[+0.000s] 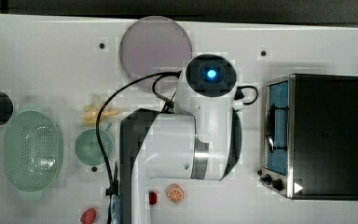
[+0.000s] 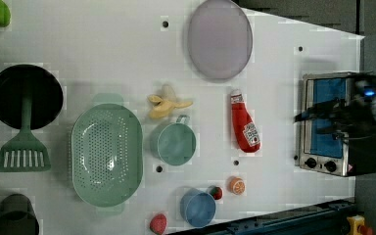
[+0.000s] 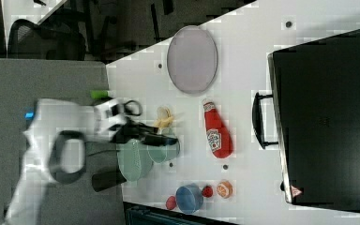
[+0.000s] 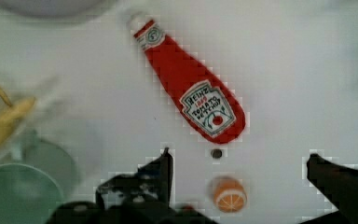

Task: Pick Ketchup from the table and place it in strainer.

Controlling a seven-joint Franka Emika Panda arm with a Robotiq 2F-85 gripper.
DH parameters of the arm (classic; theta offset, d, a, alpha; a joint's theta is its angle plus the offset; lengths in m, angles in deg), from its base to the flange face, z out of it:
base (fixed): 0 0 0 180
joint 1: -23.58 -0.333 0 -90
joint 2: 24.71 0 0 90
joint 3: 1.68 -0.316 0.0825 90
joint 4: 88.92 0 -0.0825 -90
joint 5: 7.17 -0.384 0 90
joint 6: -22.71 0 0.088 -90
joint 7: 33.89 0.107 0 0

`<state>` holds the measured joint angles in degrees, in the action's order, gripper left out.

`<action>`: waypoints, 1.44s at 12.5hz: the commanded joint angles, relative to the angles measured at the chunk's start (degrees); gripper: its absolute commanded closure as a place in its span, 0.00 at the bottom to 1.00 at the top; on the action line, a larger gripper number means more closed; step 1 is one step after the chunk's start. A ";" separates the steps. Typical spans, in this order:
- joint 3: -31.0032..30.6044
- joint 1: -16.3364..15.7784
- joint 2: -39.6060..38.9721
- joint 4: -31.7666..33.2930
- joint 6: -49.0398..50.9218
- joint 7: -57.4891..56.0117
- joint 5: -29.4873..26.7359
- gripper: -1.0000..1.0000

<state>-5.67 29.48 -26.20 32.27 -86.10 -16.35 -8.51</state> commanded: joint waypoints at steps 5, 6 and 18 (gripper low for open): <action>-1.70 0.24 -1.79 11.26 -19.36 -25.44 -0.15 0.00; -1.70 0.13 -3.23 12.27 -21.47 -25.43 -0.03 0.00; -1.59 -1.03 -20.30 13.54 -40.09 -25.44 4.31 0.15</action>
<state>-7.47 28.82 -47.66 46.93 -125.31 -39.08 -4.11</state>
